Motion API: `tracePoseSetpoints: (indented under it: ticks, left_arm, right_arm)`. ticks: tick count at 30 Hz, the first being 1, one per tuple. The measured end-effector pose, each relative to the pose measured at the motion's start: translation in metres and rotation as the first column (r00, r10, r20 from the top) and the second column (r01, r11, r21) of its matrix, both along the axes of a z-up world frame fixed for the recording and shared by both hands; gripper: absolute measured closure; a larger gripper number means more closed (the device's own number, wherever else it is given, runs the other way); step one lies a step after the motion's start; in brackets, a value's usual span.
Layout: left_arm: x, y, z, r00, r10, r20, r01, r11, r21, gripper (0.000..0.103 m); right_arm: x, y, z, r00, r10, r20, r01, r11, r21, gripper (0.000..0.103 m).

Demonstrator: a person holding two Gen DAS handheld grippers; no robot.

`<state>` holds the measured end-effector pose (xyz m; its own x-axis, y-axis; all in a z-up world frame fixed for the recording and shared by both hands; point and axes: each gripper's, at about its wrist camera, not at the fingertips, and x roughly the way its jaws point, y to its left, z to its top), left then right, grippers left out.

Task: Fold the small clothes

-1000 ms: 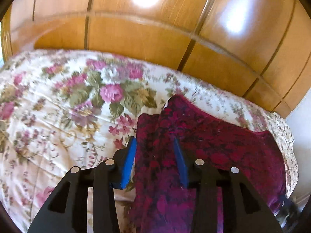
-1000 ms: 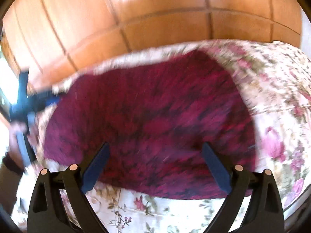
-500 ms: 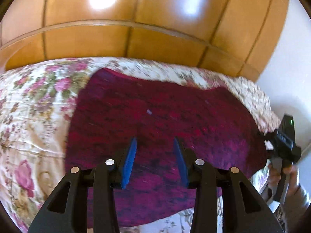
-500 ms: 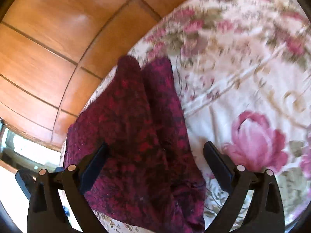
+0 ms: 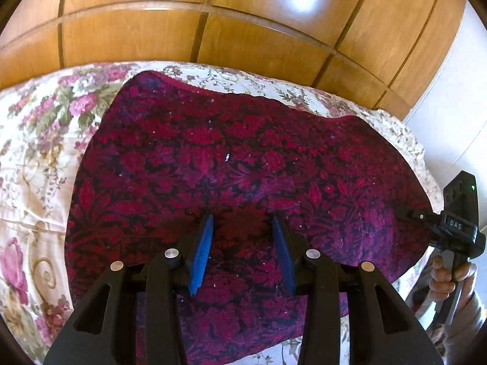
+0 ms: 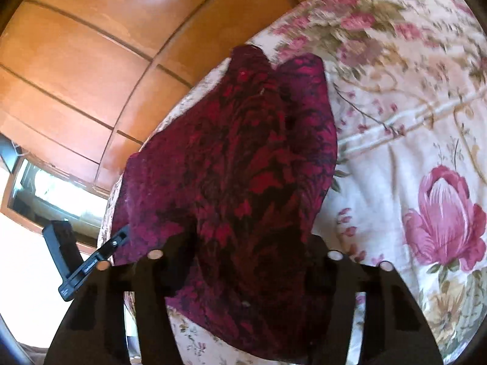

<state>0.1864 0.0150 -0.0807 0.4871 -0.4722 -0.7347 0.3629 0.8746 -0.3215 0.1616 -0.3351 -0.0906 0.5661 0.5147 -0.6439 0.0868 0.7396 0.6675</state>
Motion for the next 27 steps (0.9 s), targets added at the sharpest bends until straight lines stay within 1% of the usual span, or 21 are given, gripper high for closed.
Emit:
tracePoseSetpoints:
  ticks: [3, 6, 7, 10, 11, 14, 18, 19, 21, 22, 24, 25, 27]
  left_arm:
    - [0.006, 0.009, -0.002, 0.999, 0.001, -0.035, -0.003, 0.998, -0.062, 0.065]
    - [0.010, 0.017, -0.005, 0.998, 0.003, -0.066, -0.011, 0.992, -0.124, 0.065]
    - [0.011, 0.019, -0.006, 0.998, 0.003, -0.070, -0.012, 0.991, -0.134, 0.066]
    - [0.013, 0.022, -0.009, 0.997, 0.002, -0.075, -0.014, 0.987, -0.158, 0.066]
    - [0.013, 0.024, -0.010, 0.997, 0.001, -0.077, -0.014, 0.986, -0.168, 0.066]
    - [0.016, 0.028, -0.011, 0.996, -0.001, -0.086, -0.016, 0.981, -0.195, 0.066]
    - [0.016, 0.036, -0.012, 0.996, -0.009, -0.088, -0.012, 0.973, -0.231, 0.066]
    - [0.015, 0.042, -0.011, 0.996, -0.009, -0.087, -0.013, 0.968, -0.250, 0.066]
    - [0.014, 0.057, -0.007, 0.996, -0.005, -0.093, -0.023, 0.951, -0.307, 0.066]
    - [0.012, 0.070, -0.004, 0.995, 0.008, -0.097, -0.042, 0.936, -0.349, 0.066]
    - [0.008, 0.099, -0.001, 0.993, 0.053, -0.101, -0.090, 0.912, -0.400, 0.066]
    - [0.006, 0.111, 0.001, 0.992, 0.071, -0.103, -0.108, 0.904, -0.414, 0.066]
    - [0.003, 0.135, 0.005, 0.989, 0.105, -0.104, -0.141, 0.885, -0.444, 0.066]
  right_arm:
    - [-0.001, 0.012, 0.025, 0.998, 0.021, 0.059, -0.021, 1.000, 0.003, 0.059]
    - [0.002, 0.031, 0.053, 0.990, 0.060, 0.126, -0.060, 0.998, 0.001, 0.062]
    - [0.003, 0.039, 0.061, 0.987, 0.075, 0.145, -0.075, 0.997, -0.002, 0.062]
    - [0.011, 0.072, 0.083, 0.972, 0.136, 0.194, -0.134, 0.991, -0.023, 0.062]
    - [0.016, 0.089, 0.090, 0.964, 0.166, 0.208, -0.162, 0.986, -0.037, 0.062]
    - [0.025, 0.127, 0.098, 0.949, 0.226, 0.221, -0.215, 0.974, -0.075, 0.062]
    - [0.039, 0.178, 0.096, 0.926, 0.314, 0.210, -0.291, 0.947, -0.135, 0.062]
    - [0.039, 0.187, 0.095, 0.921, 0.332, 0.206, -0.304, 0.940, -0.153, 0.062]
    - [0.043, 0.206, 0.091, 0.912, 0.361, 0.193, -0.325, 0.925, -0.198, 0.062]
    - [0.042, 0.211, 0.089, 0.910, 0.370, 0.189, -0.329, 0.919, -0.214, 0.062]
    - [0.044, 0.225, 0.085, 0.902, 0.393, 0.178, -0.336, 0.899, -0.283, 0.062]
    - [0.043, 0.231, 0.084, 0.897, 0.406, 0.173, -0.340, 0.886, -0.314, 0.062]
    - [0.046, 0.246, 0.079, 0.882, 0.442, 0.162, -0.354, 0.850, -0.390, 0.062]
